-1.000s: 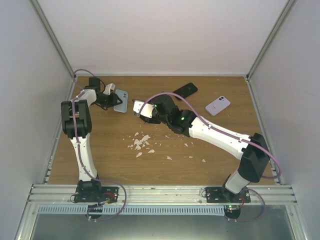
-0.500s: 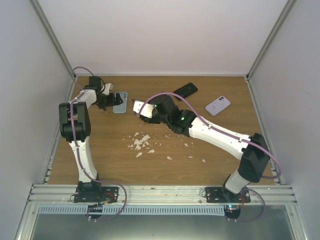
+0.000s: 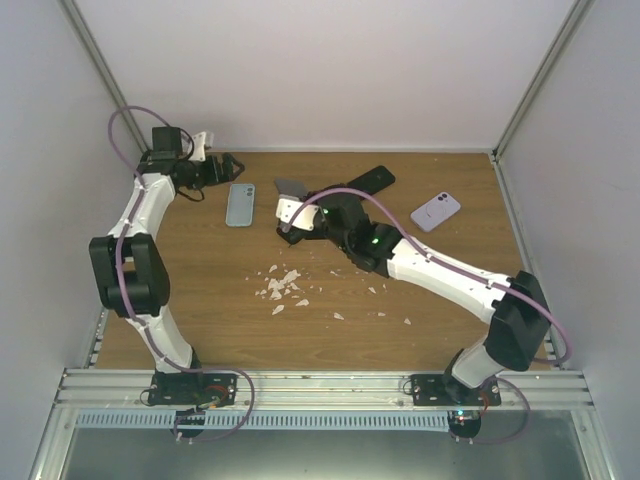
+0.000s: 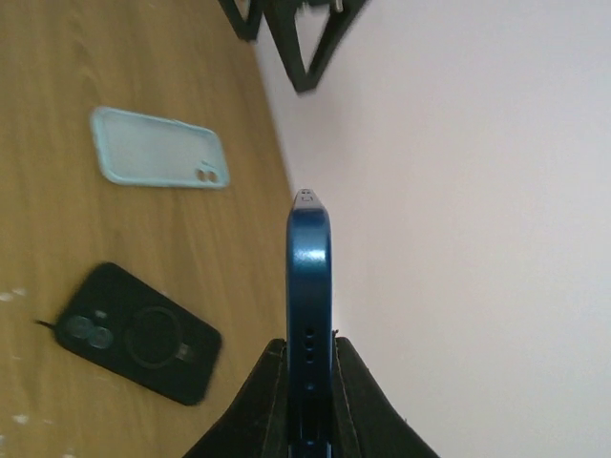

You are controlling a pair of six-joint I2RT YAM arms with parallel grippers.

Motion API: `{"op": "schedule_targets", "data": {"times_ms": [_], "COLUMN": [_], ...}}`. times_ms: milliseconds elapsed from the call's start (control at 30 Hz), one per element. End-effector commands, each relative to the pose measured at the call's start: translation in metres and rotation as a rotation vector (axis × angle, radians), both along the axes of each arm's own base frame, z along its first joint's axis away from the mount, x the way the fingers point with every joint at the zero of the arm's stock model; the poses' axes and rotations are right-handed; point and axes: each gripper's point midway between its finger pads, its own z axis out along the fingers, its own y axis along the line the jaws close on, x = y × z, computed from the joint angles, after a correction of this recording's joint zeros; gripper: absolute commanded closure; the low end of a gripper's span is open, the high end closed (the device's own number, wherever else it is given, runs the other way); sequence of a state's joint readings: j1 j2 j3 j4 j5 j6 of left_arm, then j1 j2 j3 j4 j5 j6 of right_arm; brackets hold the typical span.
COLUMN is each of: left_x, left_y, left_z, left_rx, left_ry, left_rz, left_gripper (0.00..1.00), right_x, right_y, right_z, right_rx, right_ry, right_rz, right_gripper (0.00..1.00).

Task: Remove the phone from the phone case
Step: Place the phone at the center of the board.

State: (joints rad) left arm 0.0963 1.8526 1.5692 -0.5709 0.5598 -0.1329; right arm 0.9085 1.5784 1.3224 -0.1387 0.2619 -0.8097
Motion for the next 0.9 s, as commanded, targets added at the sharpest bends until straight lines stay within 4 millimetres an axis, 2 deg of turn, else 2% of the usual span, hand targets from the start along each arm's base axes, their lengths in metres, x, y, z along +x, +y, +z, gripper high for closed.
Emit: {"op": "schedule_targets", "data": {"times_ms": [0, 67, 133, 233, 300, 433, 567, 700, 867], "left_x": [-0.003, -0.009, -0.016, -0.025, -0.032, -0.041, -0.052, -0.066, -0.085], "left_y": [-0.024, -0.03, -0.035, -0.046, -0.054, -0.066, -0.079, -0.091, -0.11], "left_z": [0.074, 0.1, 0.123, 0.15, 0.166, 0.193, 0.216, 0.224, 0.229], "left_rx": [-0.142, -0.173, -0.214, -0.307, -0.387, -0.512, -0.551, -0.586, -0.629], "left_ry": [-0.19, -0.267, -0.325, -0.356, -0.358, -0.354, -0.374, -0.345, -0.295], "left_rz": [-0.087, -0.111, -0.133, -0.175, -0.218, -0.274, -0.335, -0.367, -0.409], "left_gripper": [0.01, 0.01, 0.01, 0.01, 0.01, 0.01, 0.01, 0.01, 0.01], "right_x": [0.031, 0.034, 0.033, 0.031, 0.025, 0.008, -0.003, -0.014, -0.028], "right_y": [-0.041, -0.053, -0.067, -0.09, -0.1, -0.108, -0.114, -0.115, -0.108], "right_z": [0.064, 0.073, 0.097, 0.131, 0.145, 0.155, 0.163, 0.169, 0.161], "right_rx": [0.11, 0.11, 0.138, 0.171, 0.194, 0.174, 0.148, 0.08, -0.02], "right_ry": [-0.256, -0.336, -0.45, -0.596, -0.666, -0.788, -0.869, -0.989, -1.116], "right_rz": [-0.123, -0.144, -0.176, -0.232, -0.25, -0.23, -0.222, -0.221, -0.208], "right_gripper": [0.99, 0.99, 1.0, 1.0, 1.0, 1.0, 1.0, 0.99, 1.0]}}
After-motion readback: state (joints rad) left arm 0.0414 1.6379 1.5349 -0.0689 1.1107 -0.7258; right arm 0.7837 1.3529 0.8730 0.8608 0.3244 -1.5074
